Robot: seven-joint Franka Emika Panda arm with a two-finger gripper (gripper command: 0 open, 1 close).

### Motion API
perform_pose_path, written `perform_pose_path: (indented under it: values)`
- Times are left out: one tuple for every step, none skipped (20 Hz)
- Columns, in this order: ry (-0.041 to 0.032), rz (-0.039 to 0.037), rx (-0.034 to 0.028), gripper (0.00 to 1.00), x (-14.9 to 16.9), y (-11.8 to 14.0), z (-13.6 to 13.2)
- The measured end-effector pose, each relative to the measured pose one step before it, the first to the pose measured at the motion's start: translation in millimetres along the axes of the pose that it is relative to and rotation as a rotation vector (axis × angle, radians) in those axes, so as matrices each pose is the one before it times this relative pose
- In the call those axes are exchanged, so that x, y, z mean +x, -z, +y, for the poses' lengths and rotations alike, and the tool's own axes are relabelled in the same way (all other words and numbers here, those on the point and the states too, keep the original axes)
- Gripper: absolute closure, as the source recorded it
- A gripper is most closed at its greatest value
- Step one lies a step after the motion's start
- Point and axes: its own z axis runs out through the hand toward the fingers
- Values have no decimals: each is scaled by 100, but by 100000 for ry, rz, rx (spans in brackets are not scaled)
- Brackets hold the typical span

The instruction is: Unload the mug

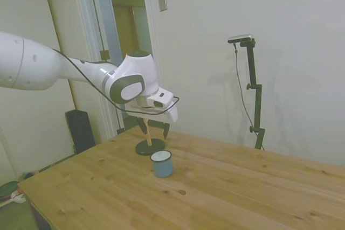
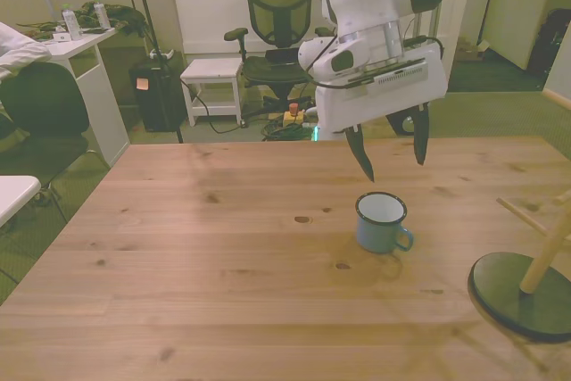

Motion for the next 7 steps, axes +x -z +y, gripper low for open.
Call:
perform_pose_path:
  values:
    - [41, 251, -43, 0, -579, -21, 367]
    - [167, -151, -217, 0, -599, -92, 329]
    - [309, -508, -379, 0, -653, -117, 265]
    - [541, -695, -510, 0, -708, -119, 198]
    - [523, -682, -482, 0, -700, -152, 148]
    - [534, -553, -334, 0, -688, -74, 109]
    - [583, -344, -308, 0, -562, -14, 70]
